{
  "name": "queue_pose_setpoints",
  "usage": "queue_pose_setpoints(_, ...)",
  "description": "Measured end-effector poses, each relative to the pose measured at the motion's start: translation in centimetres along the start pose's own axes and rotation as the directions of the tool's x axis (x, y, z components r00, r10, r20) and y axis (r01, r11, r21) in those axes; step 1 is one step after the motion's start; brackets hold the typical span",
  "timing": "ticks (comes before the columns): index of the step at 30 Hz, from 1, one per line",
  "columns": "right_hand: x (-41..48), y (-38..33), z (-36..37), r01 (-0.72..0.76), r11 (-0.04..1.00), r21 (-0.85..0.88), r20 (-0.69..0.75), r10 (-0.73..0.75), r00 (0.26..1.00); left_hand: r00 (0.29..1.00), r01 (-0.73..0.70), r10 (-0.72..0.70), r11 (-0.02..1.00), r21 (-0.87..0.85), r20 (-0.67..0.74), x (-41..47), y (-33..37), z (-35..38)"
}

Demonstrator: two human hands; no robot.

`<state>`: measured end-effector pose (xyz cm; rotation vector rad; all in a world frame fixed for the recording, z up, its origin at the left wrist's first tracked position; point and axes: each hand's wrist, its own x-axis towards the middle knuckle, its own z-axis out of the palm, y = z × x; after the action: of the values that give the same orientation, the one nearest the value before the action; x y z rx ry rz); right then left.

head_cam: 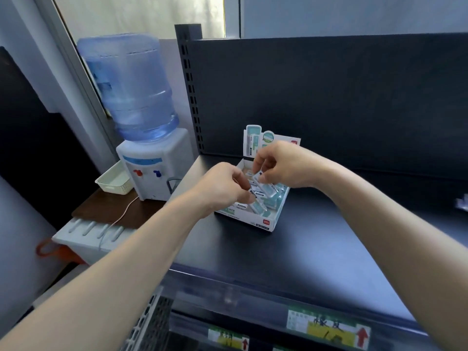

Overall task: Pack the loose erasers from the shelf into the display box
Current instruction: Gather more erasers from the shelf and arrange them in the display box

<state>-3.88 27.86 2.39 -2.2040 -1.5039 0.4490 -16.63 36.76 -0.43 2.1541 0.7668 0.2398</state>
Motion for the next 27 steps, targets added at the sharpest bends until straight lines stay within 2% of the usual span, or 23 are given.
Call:
queue_pose_setpoints(9, 0.2, -1.0, 1.1, -0.125, 0.984, -0.123, 0.031, 0.130, 0.991, 0.988, -0.113, 0.102, 0.989, 0.093, 0.113, 1.3, -1.0, -0.5)
queue_pose_setpoints(16, 0.2, -1.5, 1.3, -0.170, 0.975, -0.142, 0.002, 0.172, 0.985, 0.980, -0.104, 0.102, 0.995, 0.004, 0.169, 1.7, -0.9, -1.2)
queue_pose_setpoints(27, 0.4, -1.6, 1.7, -0.205, 0.968, -0.144, 0.058, 0.215, 0.975, 0.964, -0.200, 0.173, 0.973, 0.118, 0.203, 1.0, -0.9, -0.6)
